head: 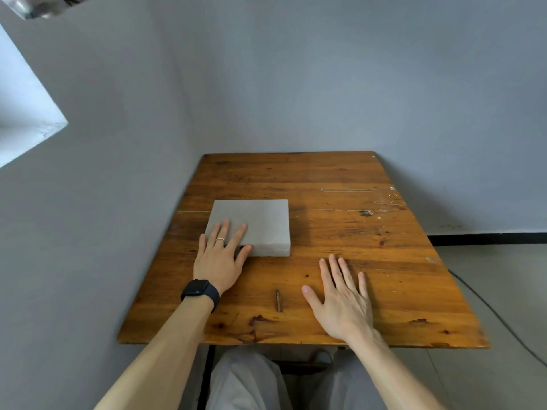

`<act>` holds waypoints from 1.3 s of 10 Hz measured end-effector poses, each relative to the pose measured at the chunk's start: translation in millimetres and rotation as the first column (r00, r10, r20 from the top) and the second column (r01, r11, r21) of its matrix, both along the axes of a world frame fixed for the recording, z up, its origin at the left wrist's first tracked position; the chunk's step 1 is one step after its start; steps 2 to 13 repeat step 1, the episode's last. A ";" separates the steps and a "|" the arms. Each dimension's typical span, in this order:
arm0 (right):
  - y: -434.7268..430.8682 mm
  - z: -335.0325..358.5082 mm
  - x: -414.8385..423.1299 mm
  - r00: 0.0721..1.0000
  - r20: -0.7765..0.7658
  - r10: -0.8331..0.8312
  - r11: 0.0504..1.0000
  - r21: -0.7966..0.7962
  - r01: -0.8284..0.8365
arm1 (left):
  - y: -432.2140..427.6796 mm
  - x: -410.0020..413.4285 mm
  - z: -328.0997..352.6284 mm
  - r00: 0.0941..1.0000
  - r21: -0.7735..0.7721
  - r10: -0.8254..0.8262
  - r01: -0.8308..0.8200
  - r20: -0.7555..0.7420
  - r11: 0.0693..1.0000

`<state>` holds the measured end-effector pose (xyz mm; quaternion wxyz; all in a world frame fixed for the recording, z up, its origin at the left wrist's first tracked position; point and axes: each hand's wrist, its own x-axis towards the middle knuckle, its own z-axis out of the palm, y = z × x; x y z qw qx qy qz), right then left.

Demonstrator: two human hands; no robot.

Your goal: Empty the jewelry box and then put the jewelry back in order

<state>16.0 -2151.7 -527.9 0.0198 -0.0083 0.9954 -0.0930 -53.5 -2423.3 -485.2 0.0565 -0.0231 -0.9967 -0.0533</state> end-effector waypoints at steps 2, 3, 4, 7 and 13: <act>-0.3 0.4 -0.3 1.000 -0.004 0.007 1.000 0.010 -0.007 | 8.2 20.0 0.4 0.996 0.060 0.027 -0.022 -0.080 0.998; -0.3 0.4 -0.3 1.000 -0.004 0.007 1.000 0.010 -0.007 | 8.2 20.0 0.4 0.996 0.060 0.027 -0.022 -0.080 0.998; -0.3 0.4 -0.3 1.000 -0.004 0.007 1.000 0.010 -0.007 | 8.2 20.0 0.4 0.996 0.060 0.027 -0.022 -0.080 0.998; -0.3 0.4 -0.3 1.000 -0.004 0.007 1.000 0.010 -0.007 | 8.2 20.0 0.4 0.996 0.060 0.027 -0.022 -0.080 0.998; -0.3 0.4 -0.3 1.000 -0.004 0.007 1.000 0.010 -0.007 | 8.2 20.0 0.4 0.996 0.060 0.027 -0.022 -0.080 0.998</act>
